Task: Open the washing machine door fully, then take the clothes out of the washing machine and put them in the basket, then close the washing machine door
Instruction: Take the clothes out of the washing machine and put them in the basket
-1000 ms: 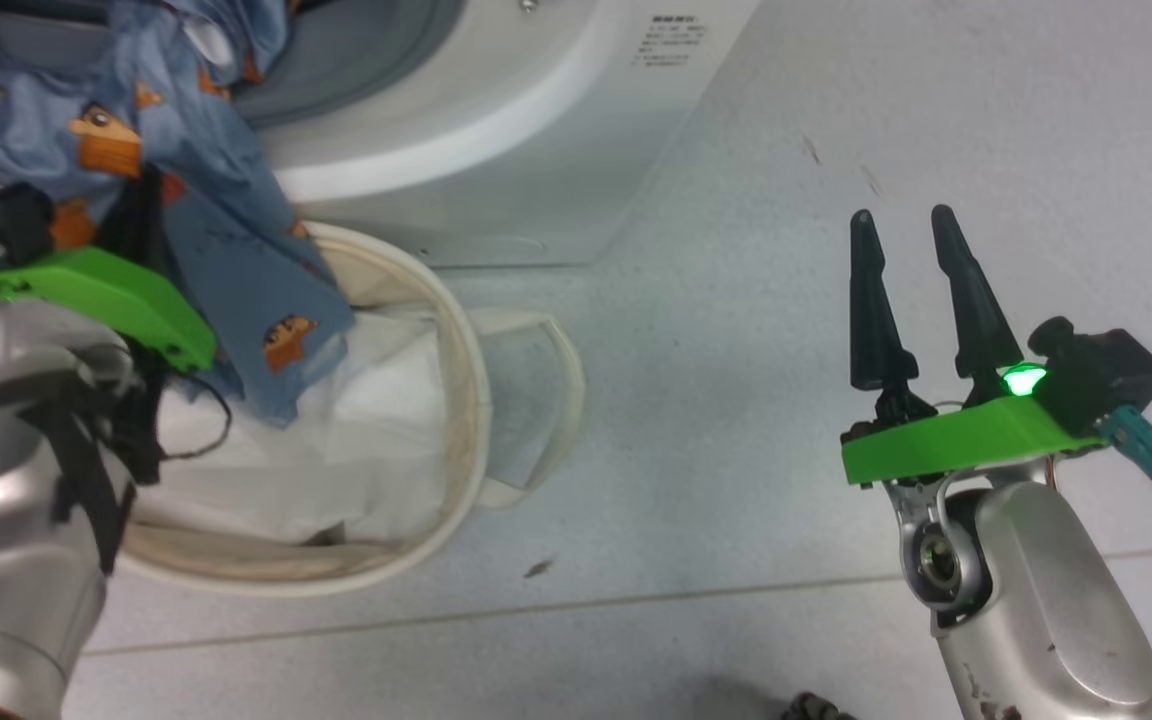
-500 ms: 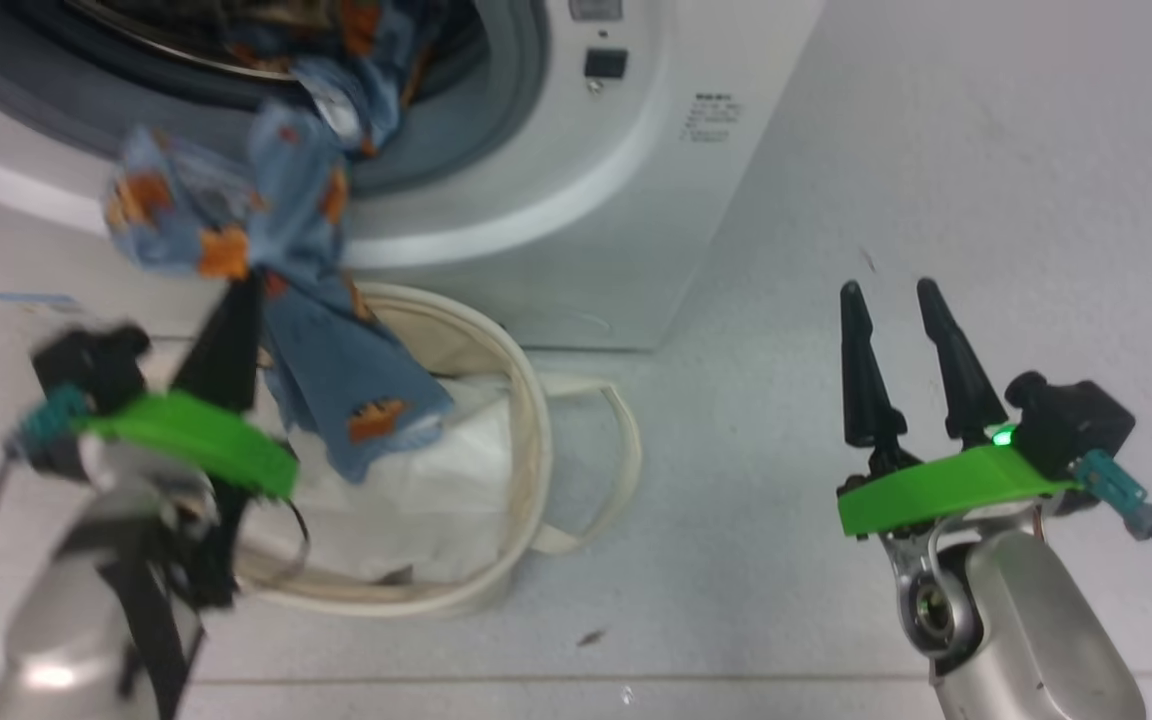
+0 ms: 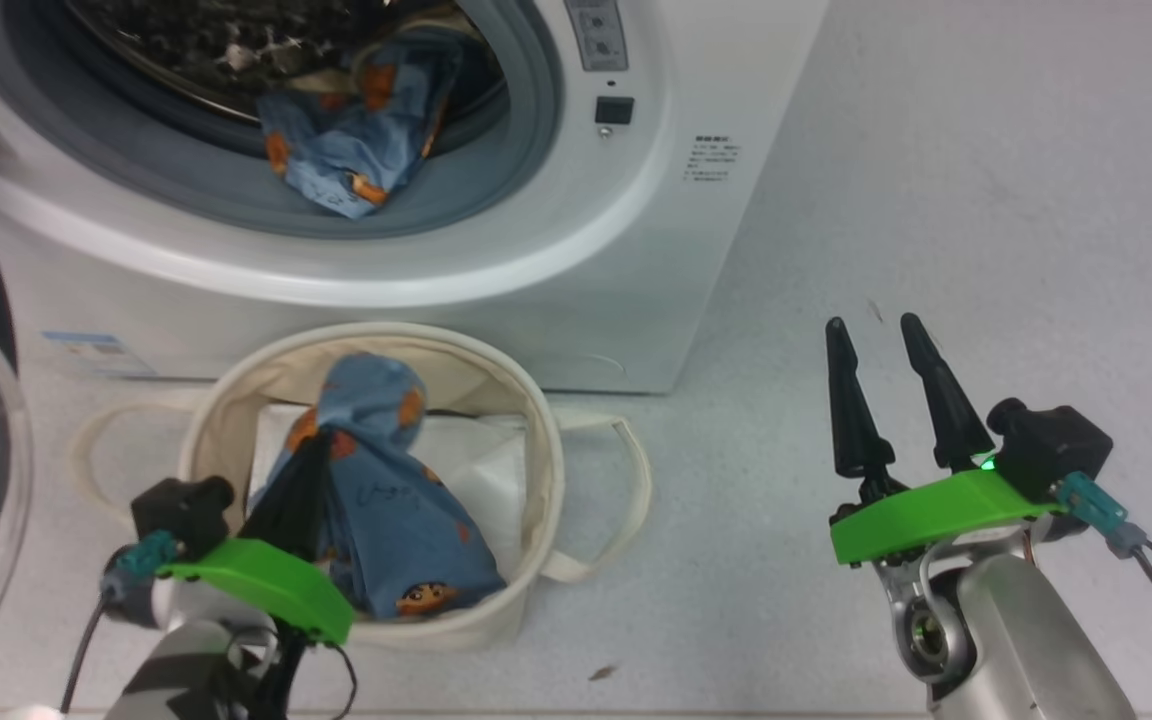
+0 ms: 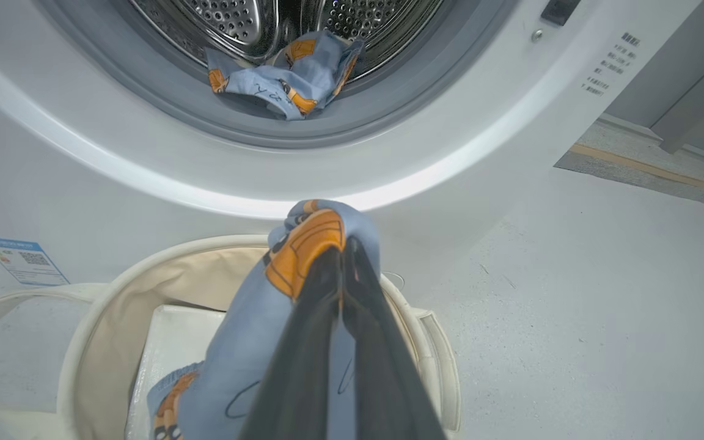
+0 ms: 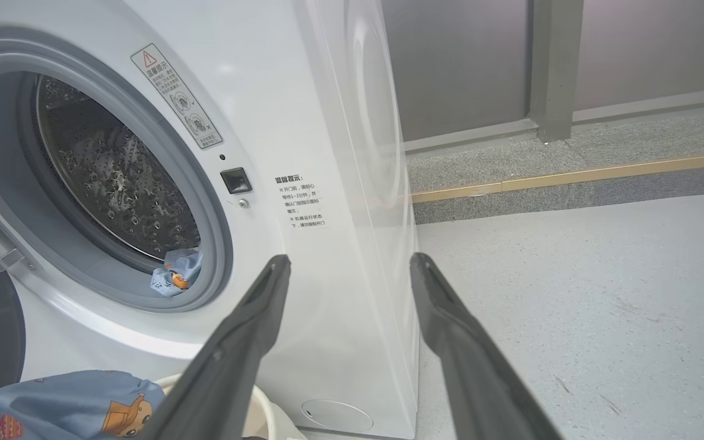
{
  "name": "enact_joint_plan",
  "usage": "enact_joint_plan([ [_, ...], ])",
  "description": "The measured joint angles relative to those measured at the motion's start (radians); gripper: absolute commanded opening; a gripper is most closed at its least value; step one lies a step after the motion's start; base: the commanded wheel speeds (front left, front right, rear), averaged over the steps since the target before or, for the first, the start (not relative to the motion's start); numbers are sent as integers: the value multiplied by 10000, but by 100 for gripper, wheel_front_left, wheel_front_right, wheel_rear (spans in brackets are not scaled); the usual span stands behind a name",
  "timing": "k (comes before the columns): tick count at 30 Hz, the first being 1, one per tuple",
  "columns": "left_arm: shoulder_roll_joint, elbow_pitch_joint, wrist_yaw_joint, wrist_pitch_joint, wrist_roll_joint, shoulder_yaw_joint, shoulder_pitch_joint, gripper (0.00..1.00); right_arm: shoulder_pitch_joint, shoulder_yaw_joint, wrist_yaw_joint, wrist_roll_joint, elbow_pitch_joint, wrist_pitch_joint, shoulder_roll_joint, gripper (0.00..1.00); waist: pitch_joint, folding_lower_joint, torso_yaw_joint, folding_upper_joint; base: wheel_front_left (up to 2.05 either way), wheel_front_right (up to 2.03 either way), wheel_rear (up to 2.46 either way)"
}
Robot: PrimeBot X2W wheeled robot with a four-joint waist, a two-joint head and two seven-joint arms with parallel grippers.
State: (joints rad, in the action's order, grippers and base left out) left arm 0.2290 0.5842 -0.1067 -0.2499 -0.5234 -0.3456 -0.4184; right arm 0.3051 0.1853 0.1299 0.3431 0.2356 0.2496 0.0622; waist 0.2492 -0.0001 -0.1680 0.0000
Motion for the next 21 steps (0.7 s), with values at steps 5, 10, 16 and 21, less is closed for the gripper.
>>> enact_joint_plan([
  [5,-44,1089,-94,0,-128,209,-546,0,1,-100,0,4,-169,0,21,100,379,0,-210,0,0,0,0],
  [10,-111,2293,-174,0,-173,35,-1466,0,42,-165,0,-13,-389,0,19,100,938,0,-441,0,0,0,0],
  [16,-176,4376,-182,0,134,-360,-2392,0,335,-293,0,-142,-763,0,10,100,1763,0,-747,0,0,0,0],
  [21,-265,5643,-184,136,-491,-577,-3212,0,437,-372,0,-205,-980,0,-8,100,2448,0,-970,0,0,0,0],
])
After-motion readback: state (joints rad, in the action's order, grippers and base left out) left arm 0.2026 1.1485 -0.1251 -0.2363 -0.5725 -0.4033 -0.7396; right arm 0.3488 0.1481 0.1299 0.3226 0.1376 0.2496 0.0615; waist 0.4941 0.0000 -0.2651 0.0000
